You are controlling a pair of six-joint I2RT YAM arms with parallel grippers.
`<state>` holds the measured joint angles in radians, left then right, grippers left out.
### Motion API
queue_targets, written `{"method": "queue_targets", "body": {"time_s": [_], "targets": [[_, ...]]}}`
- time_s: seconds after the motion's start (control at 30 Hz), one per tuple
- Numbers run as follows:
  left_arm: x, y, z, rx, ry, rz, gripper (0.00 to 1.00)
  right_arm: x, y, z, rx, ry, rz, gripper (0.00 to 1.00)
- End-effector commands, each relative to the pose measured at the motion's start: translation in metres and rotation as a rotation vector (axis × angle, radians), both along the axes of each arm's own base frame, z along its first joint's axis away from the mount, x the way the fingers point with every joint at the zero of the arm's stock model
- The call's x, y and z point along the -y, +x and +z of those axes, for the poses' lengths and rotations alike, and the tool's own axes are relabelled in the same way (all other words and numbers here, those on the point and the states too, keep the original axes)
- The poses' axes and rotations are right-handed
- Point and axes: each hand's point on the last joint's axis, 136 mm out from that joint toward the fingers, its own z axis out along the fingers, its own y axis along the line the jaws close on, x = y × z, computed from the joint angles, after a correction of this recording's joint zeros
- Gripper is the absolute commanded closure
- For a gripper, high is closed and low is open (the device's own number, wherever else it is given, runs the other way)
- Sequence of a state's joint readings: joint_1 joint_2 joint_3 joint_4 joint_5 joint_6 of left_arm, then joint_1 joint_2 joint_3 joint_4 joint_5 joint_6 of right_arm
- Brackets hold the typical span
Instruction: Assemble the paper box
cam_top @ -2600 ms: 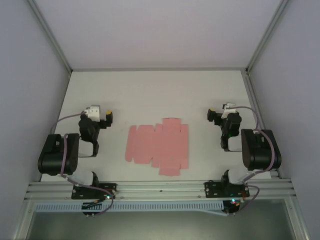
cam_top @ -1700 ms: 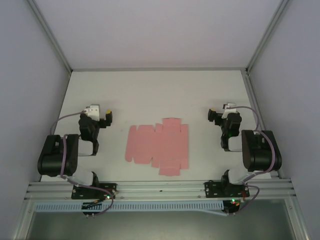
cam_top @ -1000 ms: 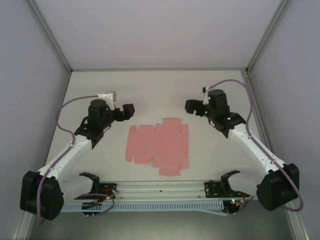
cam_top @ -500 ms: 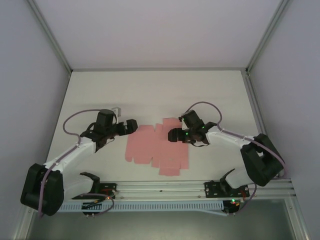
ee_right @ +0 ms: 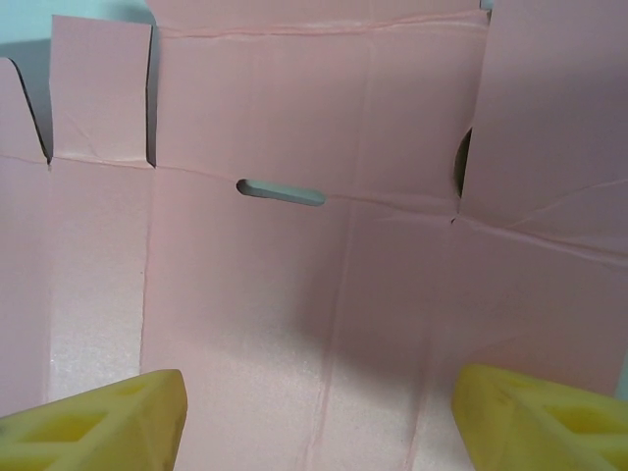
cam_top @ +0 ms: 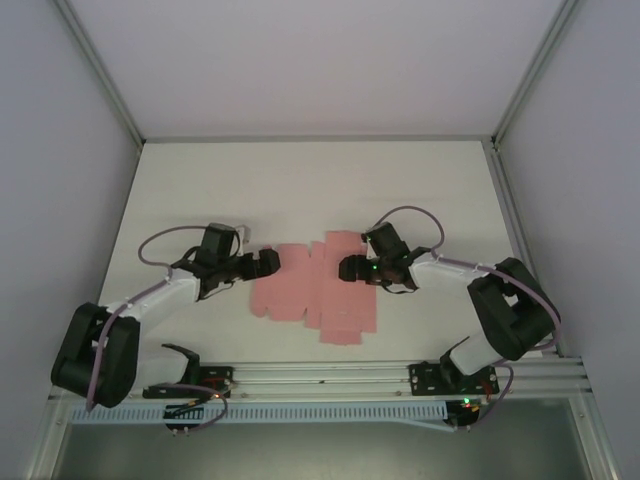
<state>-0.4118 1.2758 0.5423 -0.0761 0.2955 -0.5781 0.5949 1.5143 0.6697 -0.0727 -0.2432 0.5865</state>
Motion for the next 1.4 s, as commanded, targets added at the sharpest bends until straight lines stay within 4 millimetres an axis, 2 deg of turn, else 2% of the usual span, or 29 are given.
{"method": "queue_targets", "body": {"time_s": [0.0, 0.1, 0.2, 0.27, 0.4, 0.53, 0.63, 0.73, 0.83, 0.97, 1.07, 1.23, 1.3, 1.33, 1.37], "targets": [[0.02, -0.014, -0.007, -0.059, -0.101, -0.073, 0.0, 0.032, -0.03, -0.044, -0.146, -0.12, -0.052, 0.26], [0.02, -0.017, -0.014, -0.083, -0.096, -0.076, 0.01, 0.035, -0.033, -0.047, -0.146, -0.114, -0.065, 0.26], [0.031, -0.018, -0.008, -0.063, -0.151, -0.116, 0.0, 0.035, -0.037, -0.05, -0.156, -0.108, -0.057, 0.25], [0.039, -0.02, -0.001, -0.054, -0.19, -0.148, 0.04, 0.036, -0.039, -0.052, -0.165, -0.112, -0.055, 0.25], [0.048, -0.02, 0.024, 0.021, -0.255, -0.186, 0.11, 0.037, -0.039, -0.052, -0.156, -0.109, -0.054, 0.25], [0.051, -0.022, 0.059, 0.134, -0.307, -0.214, 0.26, 0.039, -0.04, -0.05, -0.141, -0.112, -0.05, 0.25], [0.051, -0.023, 0.08, 0.21, -0.327, -0.23, 0.3, 0.039, -0.04, -0.047, -0.122, -0.107, -0.037, 0.25], [0.05, -0.021, 0.091, 0.27, -0.308, -0.248, 0.37, 0.036, -0.038, -0.042, -0.095, -0.085, -0.021, 0.24], [0.05, -0.014, 0.087, 0.263, -0.261, -0.254, 0.36, 0.032, -0.035, -0.035, -0.065, -0.065, -0.006, 0.24], [0.056, -0.004, 0.066, 0.194, -0.233, -0.258, 0.39, 0.03, -0.034, -0.031, -0.046, -0.048, 0.006, 0.23], [0.064, 0.003, 0.056, 0.168, -0.227, -0.275, 0.5, 0.028, -0.034, -0.03, -0.036, -0.035, 0.007, 0.23], [0.076, 0.009, 0.061, 0.19, -0.223, -0.323, 0.73, 0.029, -0.033, -0.03, -0.032, -0.041, 0.007, 0.22], [0.077, 0.011, 0.063, 0.201, -0.199, -0.339, 0.88, 0.03, -0.032, -0.027, -0.023, -0.045, 0.01, 0.21], [0.077, 0.013, 0.063, 0.206, -0.187, -0.336, 1.0, 0.03, -0.031, -0.025, -0.015, -0.048, 0.013, 0.21], [0.077, 0.014, 0.065, 0.211, -0.182, -0.332, 1.0, 0.03, -0.03, -0.023, -0.008, -0.048, 0.014, 0.21]]}}
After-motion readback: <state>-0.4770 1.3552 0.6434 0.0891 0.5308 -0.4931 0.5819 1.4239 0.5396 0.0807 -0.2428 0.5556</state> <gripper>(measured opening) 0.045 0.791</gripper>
